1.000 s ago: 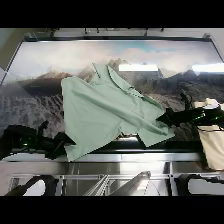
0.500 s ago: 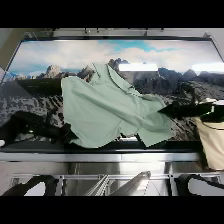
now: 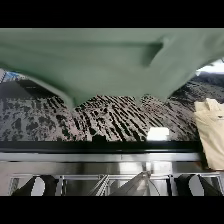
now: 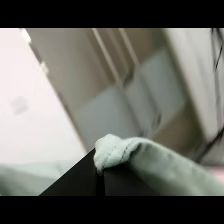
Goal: Fold the shirts.
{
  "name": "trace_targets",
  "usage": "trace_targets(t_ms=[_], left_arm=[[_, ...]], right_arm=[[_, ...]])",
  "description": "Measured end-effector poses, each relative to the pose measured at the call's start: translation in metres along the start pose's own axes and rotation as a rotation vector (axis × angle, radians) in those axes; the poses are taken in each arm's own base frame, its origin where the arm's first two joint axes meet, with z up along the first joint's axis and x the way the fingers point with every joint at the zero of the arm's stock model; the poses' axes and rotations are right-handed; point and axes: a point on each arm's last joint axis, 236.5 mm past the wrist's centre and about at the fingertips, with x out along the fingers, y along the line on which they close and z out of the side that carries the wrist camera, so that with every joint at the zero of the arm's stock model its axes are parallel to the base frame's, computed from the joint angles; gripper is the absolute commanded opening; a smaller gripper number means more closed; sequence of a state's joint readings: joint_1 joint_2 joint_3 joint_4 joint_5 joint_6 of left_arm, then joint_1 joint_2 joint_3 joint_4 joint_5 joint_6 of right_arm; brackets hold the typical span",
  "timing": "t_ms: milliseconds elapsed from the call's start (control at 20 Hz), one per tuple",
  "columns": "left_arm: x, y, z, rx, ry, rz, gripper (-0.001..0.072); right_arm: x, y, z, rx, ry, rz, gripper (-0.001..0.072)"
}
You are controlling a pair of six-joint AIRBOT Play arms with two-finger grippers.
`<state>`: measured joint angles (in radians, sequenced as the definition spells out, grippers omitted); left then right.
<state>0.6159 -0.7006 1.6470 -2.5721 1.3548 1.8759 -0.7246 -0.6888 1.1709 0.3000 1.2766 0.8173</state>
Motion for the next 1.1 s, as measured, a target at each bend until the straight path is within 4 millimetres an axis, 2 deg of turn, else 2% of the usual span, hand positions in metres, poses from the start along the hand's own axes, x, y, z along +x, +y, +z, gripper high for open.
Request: trace_targets(t_ms=[100,200,300,400,500,650,750,850,950,1100], left_arm=[[-0.02,-0.031,0.044,0.104,-0.088,-0.004,0.0023],[-0.027,-0.042,0.063,0.149,-0.097,-0.007,0.0022],[-0.022,-0.038,0.061,0.159,-0.049,-0.004,0.0023],[-0.011,-0.02,0.044,0.14,0.027,0.035,0.0023],[0.006,0.009,0.016,0.106,0.122,0.096,0.0022],[0.046,0.042,-0.038,0.032,0.283,0.101,0.0023],[0.081,0.062,-0.08,-0.016,0.402,0.065,0.0023],[0.117,0.084,-0.123,-0.068,0.511,0.031,0.0023],[0.154,0.112,-0.172,-0.113,0.621,0.009,0.0023],[0.212,0.153,-0.248,-0.168,0.774,-0.031,0.0023]], right_arm=[[0.002,0.048,0.029,-0.134,-0.075,0.02,0.002],[0.005,0.081,0.048,-0.22,-0.123,0.039,0.0021],[0.007,0.096,0.057,-0.263,-0.137,0.052,0.0021],[0.01,0.089,0.057,-0.265,-0.116,0.028,0.002],[0.014,0.067,0.046,-0.247,-0.055,-0.022,0.0021],[0.023,0.02,0.007,-0.155,0.094,-0.065,0.0021],[0.031,-0.019,-0.037,-0.056,0.218,-0.088,0.0021],[0.039,-0.069,-0.091,0.044,0.34,-0.147,0.0021],[0.044,-0.126,-0.147,0.132,0.432,-0.237,0.0021],[0.048,-0.223,-0.237,0.221,0.539,-0.39,0.002]])
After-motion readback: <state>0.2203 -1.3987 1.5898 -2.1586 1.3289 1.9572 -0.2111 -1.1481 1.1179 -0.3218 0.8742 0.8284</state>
